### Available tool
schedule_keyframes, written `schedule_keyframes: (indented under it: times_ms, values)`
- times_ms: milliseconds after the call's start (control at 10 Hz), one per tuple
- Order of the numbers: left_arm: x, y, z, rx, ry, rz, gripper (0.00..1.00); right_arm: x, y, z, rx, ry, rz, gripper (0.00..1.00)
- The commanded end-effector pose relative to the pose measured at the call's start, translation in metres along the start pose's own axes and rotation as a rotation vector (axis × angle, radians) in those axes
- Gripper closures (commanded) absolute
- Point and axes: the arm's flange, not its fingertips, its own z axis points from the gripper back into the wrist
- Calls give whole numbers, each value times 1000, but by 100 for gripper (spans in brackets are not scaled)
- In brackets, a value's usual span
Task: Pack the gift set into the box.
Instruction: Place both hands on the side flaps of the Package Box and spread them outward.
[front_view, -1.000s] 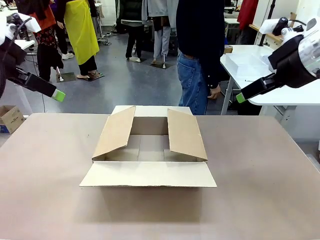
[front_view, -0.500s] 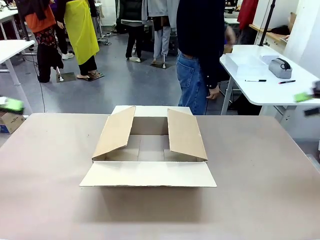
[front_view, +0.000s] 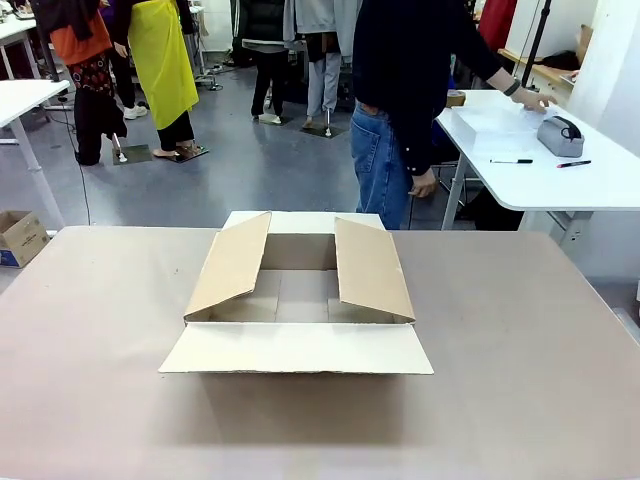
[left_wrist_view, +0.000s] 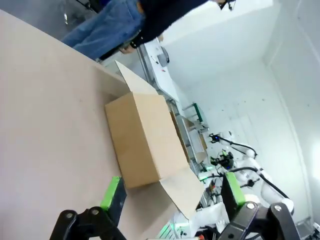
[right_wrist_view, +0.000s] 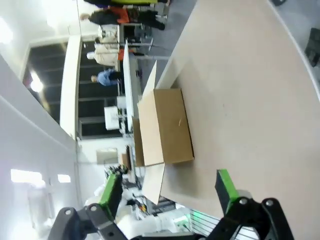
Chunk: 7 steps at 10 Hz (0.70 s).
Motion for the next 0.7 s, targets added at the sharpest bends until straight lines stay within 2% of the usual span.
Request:
schedule_keyframes:
  times_ms: [0, 100, 200, 300, 400, 500, 600]
  values:
    - [-2, -25, 4, -92, 32, -118, 0, -2, 38, -10, -16, 40, 122, 0]
    - [-2, -25, 4, -92, 32, -118, 0, -2, 38, -10, -16, 40, 122, 0]
    - [-2, -25, 4, -92, 32, -118, 0, 1, 21, -12, -20, 37, 52, 0]
    - [-2, -15, -2, -61, 38, -62, 0, 1, 53, -42, -161, 46, 81, 0]
    - [4, -48, -27, 14, 151, -150, 0, -2, 96, -81, -279, 74, 164, 0]
    - [8, -94, -70, 30, 293, -279, 0, -11, 144, -132, -350, 140, 288, 0]
    - [3, -140, -128, 126, 479, -386, 0, -33, 188, -201, -491, 247, 448, 0]
